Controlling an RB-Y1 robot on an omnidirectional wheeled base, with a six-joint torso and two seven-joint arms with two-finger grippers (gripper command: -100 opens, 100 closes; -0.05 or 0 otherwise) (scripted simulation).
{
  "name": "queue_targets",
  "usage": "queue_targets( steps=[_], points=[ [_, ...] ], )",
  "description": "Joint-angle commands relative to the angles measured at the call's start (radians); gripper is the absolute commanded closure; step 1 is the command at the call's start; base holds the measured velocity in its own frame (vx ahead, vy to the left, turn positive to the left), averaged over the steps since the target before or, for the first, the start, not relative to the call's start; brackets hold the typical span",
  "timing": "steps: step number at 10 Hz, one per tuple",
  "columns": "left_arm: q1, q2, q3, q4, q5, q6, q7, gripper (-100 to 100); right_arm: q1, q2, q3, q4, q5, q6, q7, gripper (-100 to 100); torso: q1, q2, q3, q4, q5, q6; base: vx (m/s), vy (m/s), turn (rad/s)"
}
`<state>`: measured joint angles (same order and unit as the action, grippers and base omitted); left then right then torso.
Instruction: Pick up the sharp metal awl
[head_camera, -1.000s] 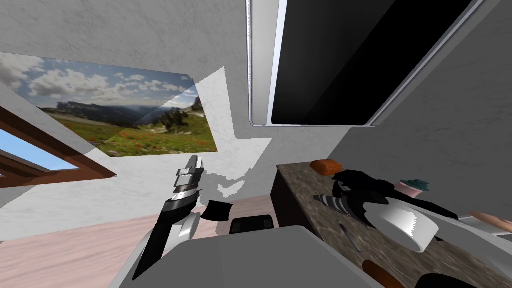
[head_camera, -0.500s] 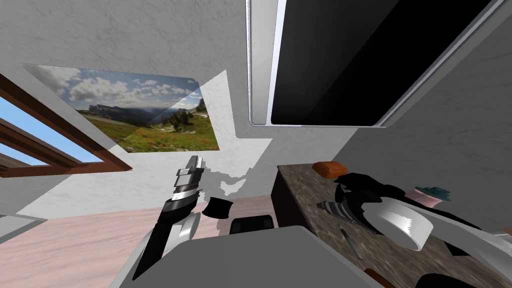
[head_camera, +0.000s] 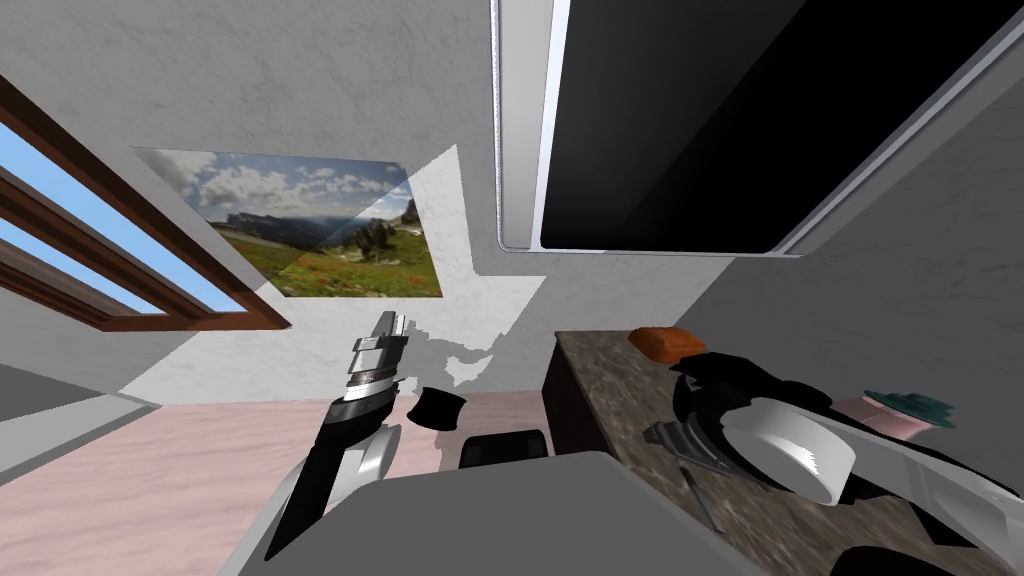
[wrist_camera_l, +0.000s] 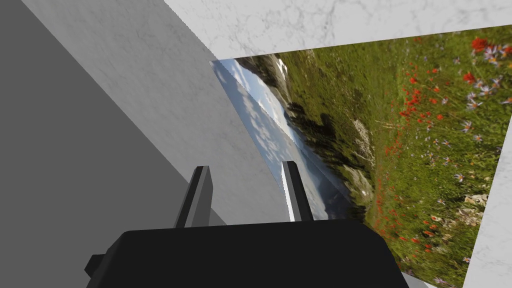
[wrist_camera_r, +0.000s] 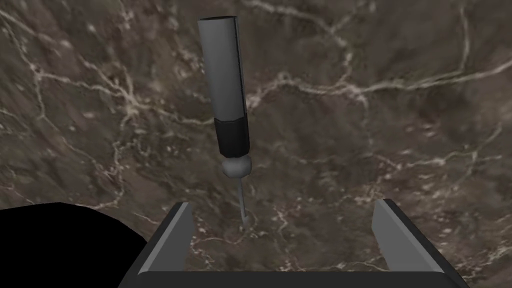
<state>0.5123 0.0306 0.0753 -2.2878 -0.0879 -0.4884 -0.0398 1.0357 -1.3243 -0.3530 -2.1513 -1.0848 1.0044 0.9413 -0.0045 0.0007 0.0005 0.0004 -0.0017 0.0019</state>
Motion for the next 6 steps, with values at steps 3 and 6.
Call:
queue_targets(
  steps=[3,6],
  points=[
    [0.0,0.0,0.0,0.0,0.0,0.0,0.0,0,0.009,0.008,0.022,0.002,-0.02,0.04,0.027,-100,-0.001,-0.001,-0.001,0.0,0.0,0.0,-0.016,-0.058,0.029],
    [0.0,0.0,0.0,0.0,0.0,0.0,0.0,0,-0.007,0.044,0.081,0.043,0.019,0.01,0.035,-100,0.004,-0.002,-0.001,-0.001,0.001,0.0,-0.005,-0.001,0.086]
  ],
)
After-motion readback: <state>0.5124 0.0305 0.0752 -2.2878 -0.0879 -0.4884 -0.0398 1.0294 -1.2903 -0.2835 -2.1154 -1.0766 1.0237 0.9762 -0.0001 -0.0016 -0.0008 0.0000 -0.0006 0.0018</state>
